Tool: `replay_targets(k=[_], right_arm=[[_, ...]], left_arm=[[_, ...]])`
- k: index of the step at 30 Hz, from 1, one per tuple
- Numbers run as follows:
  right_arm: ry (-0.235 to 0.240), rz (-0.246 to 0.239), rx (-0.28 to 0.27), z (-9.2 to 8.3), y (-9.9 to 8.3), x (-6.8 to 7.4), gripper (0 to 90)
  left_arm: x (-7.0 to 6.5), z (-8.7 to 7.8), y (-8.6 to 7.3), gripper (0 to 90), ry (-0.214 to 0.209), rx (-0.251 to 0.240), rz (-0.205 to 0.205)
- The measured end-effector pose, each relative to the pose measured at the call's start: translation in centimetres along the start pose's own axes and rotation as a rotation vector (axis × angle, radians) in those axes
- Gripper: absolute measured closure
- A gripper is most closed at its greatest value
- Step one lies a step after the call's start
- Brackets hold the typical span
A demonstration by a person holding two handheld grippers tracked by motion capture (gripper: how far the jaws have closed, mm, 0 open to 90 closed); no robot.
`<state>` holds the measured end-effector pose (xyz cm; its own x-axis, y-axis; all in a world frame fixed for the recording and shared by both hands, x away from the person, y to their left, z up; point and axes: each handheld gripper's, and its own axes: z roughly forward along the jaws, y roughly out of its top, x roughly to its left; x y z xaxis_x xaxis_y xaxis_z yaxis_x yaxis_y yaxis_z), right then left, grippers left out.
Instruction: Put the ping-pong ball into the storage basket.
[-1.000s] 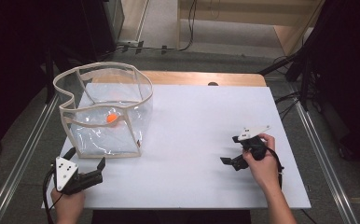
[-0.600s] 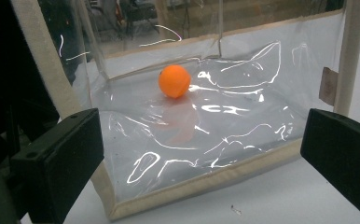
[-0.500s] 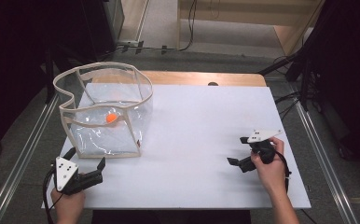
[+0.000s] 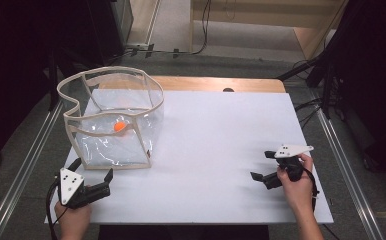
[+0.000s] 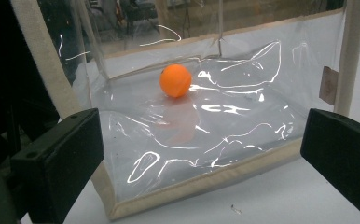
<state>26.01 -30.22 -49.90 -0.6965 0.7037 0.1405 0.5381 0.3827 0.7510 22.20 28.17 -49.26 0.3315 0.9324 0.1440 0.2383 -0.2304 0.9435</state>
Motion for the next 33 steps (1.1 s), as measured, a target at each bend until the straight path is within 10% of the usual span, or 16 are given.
replay_targets(k=[33], right_arm=[[-0.018, 0.052, -0.064, -2.4, -2.9, -0.5, 0.0]], left_arm=[[0.0, 0.0, 0.0, 0.0, 0.002, 0.001, 0.001]])
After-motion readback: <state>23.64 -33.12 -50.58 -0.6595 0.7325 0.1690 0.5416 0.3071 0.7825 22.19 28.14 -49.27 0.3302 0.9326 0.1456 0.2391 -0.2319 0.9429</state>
